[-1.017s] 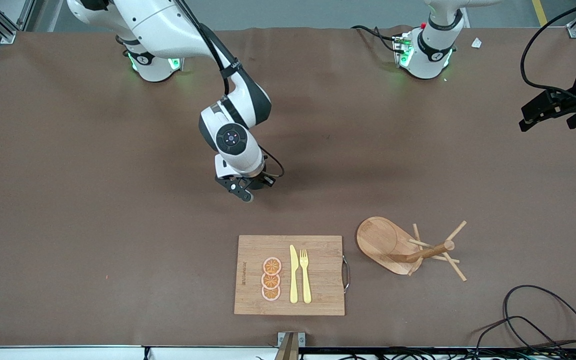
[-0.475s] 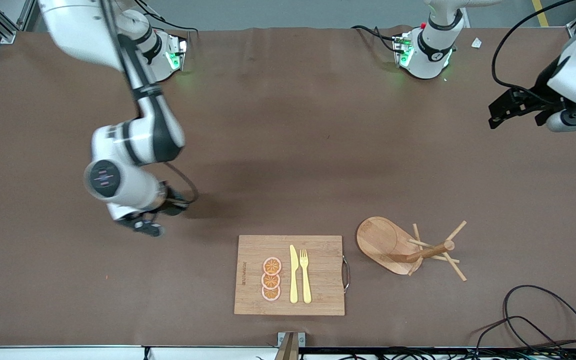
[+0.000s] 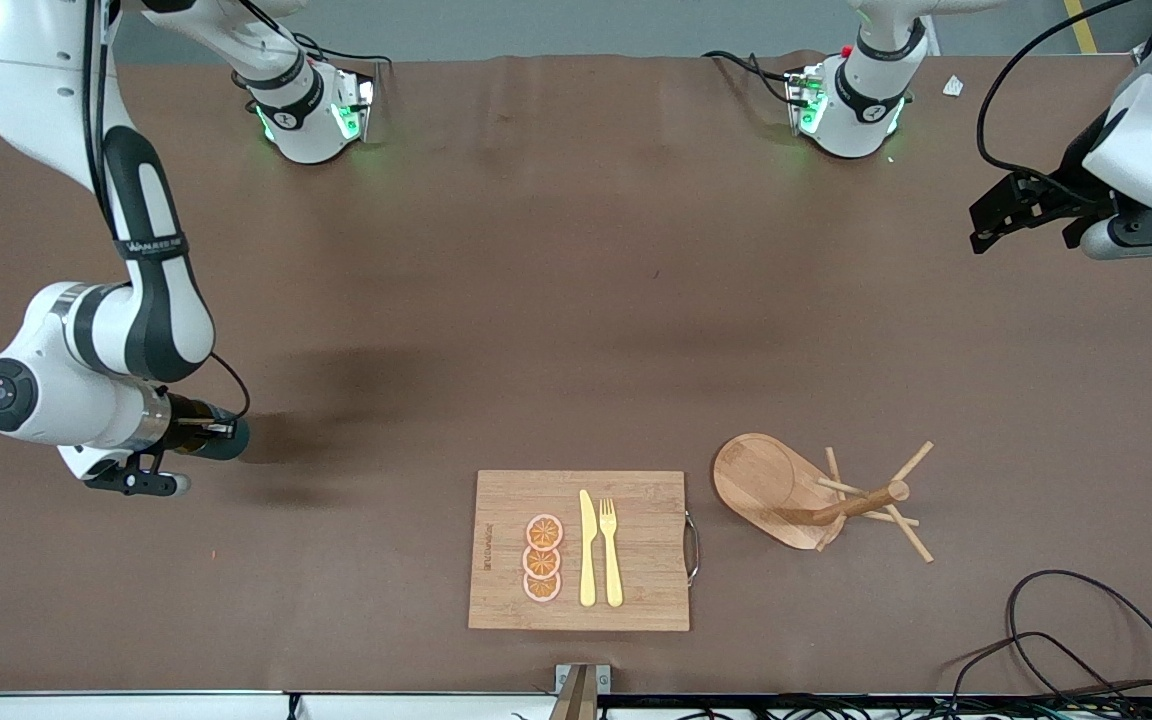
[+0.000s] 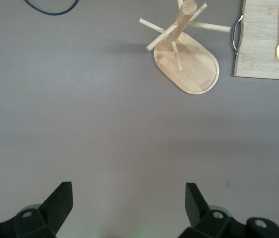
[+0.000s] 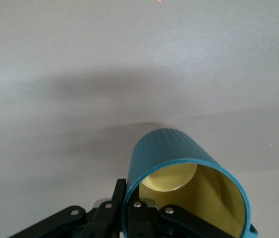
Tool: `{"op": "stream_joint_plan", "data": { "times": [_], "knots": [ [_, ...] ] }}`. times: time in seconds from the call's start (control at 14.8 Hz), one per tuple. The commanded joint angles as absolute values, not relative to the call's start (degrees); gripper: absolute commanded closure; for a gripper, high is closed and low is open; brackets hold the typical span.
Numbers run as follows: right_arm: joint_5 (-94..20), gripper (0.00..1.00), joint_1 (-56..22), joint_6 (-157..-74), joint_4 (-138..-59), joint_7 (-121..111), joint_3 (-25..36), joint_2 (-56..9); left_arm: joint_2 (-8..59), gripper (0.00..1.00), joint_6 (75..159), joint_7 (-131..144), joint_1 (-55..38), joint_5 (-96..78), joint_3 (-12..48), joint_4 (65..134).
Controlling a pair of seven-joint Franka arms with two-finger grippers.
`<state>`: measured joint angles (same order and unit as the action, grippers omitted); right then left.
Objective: Transfer cup from left to right arm and place
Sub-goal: 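Carry the mug with the right gripper away from the cutting board, then set the mug down and open the right gripper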
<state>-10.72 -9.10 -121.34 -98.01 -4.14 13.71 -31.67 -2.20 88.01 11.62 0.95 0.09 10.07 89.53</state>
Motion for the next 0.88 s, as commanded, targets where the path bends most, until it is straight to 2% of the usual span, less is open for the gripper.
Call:
{"op": "stream_joint_plan", "data": {
  "times": [0.0, 0.07, 0.2, 0.27, 0.41, 0.61, 0.81],
  "knots": [
    [-12.7, 0.96, -6.6, -123.7, -98.4, -8.6, 12.5, -33.9, -3.8, 0.0, 88.8, 10.6, 1.4, 0.2, 10.1, 91.0],
    [-13.3, 0.89, -6.6, -123.7, -98.4, -8.7, 12.6, -34.0, -3.8, 0.0, 88.7, 10.6, 1.4, 0.2, 10.0, 90.9],
    [-14.2, 0.62, -6.5, -123.6, -97.6, -8.6, 12.6, -33.9, -3.5, 0.0, 88.6, 10.6, 1.4, 0.2, 9.9, 90.9],
    [-14.2, 0.38, -6.6, -123.1, -96.5, -8.6, 12.6, -33.7, -3.3, 0.0, 88.7, 10.6, 1.4, 0.1, 9.8, 90.9],
    [-13.6, 0.02, -6.4, -123.0, -96.0, -10.1, 12.9, -32.1, -3.3, 0.0, 88.7, 10.6, 1.4, 0.1, 9.8, 90.9],
    [-13.1, 0.0, -6.4, -122.4, -96.0, -12.8, 13.4, -24.4, -3.5, 0.0, 88.7, 10.6, 1.4, 0.1, 9.8, 90.9],
    [-6.7, 0.0, -6.6, -113.0, -96.2, -11.9, 13.4, -14.6, -3.9, 0.0, 88.6, 11.8, 1.1, 0.1, 10.3, 90.7]
  ]
}}
